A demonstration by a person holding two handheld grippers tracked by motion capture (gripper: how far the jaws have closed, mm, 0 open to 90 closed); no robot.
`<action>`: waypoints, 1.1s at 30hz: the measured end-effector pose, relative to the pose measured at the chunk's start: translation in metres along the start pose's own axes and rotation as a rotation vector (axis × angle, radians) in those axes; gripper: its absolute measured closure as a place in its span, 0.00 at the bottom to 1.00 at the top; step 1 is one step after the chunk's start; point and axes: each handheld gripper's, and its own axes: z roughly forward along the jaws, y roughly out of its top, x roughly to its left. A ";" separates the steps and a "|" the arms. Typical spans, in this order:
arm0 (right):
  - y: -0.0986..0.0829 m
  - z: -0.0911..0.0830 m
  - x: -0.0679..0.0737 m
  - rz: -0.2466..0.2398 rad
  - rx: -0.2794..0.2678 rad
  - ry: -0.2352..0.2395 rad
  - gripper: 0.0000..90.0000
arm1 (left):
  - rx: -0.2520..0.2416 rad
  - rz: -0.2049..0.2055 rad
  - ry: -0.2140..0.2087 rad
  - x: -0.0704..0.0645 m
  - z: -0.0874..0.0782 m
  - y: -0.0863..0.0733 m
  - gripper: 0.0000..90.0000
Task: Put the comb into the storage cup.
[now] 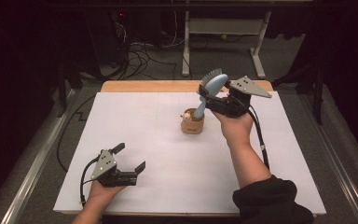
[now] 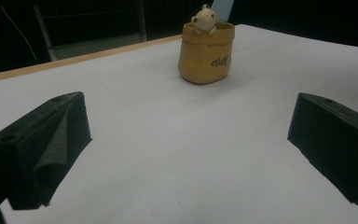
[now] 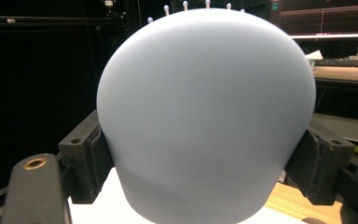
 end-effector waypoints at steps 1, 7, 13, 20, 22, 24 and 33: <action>-0.001 0.002 0.000 0.001 0.004 0.002 0.23 | 0.000 0.001 0.000 0.000 0.000 0.000 0.00; -0.004 0.010 0.002 0.003 0.017 0.002 0.23 | -0.010 -0.002 -0.003 0.000 -0.001 0.001 0.00; -0.005 0.018 0.003 -0.001 0.032 0.008 0.23 | -0.010 -0.006 -0.007 -0.002 -0.001 0.001 0.00; -0.005 0.024 0.006 0.000 0.035 0.010 0.23 | -0.011 -0.009 -0.008 -0.002 -0.002 0.001 0.00; -0.006 0.025 0.006 -0.001 0.042 0.007 0.23 | -0.008 -0.007 -0.009 -0.002 -0.002 0.001 0.00; -0.007 0.027 0.007 0.001 0.044 0.007 0.23 | -0.005 -0.006 -0.009 -0.002 -0.002 0.001 0.00; -0.014 0.034 0.007 0.006 0.066 0.011 0.23 | -0.005 -0.009 -0.007 -0.002 -0.001 0.001 0.00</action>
